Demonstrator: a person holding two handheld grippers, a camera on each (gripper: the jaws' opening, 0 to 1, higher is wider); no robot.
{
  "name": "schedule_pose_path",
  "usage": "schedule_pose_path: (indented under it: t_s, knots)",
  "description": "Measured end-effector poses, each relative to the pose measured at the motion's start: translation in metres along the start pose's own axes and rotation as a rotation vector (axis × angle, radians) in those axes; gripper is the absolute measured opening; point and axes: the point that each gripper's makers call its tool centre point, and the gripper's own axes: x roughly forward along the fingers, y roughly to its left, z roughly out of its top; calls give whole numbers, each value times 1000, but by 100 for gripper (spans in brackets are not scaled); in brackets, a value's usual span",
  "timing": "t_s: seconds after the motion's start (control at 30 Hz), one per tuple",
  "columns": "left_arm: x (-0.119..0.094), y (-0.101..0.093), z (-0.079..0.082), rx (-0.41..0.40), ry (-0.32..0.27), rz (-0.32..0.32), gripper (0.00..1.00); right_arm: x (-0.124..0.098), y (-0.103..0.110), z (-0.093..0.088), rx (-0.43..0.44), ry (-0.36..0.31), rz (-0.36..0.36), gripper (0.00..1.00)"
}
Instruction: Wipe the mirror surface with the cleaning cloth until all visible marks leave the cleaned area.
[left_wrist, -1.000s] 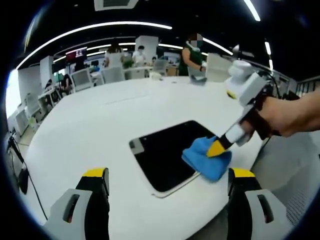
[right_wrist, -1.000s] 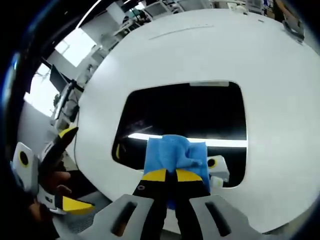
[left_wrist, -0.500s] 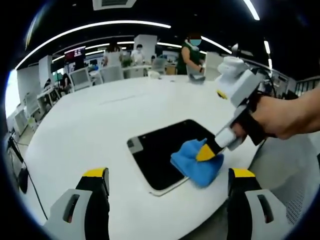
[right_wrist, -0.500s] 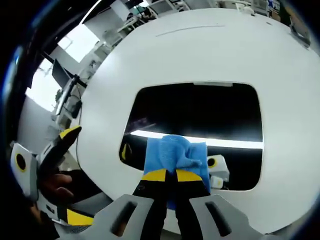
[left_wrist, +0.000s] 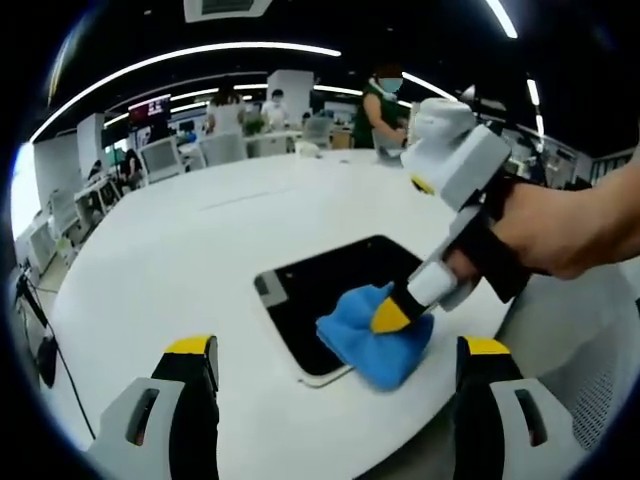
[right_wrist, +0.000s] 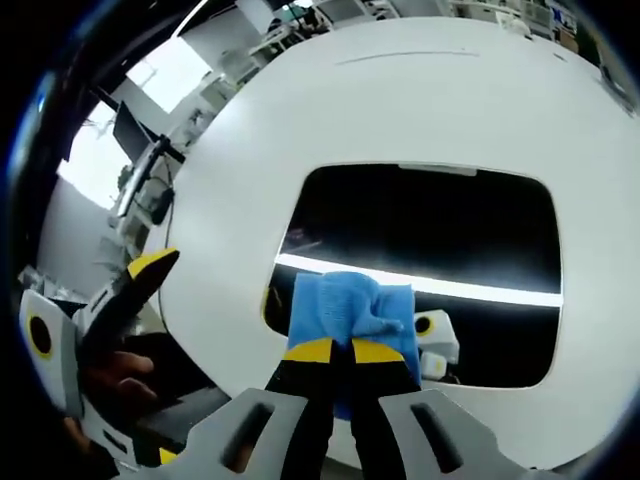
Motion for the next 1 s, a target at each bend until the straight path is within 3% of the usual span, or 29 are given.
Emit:
schedule_pose_path:
  t_s: [1.0]
  knots:
    - [4,0,-7,38,37,-8,99,16,29,8,-44,20,31,0]
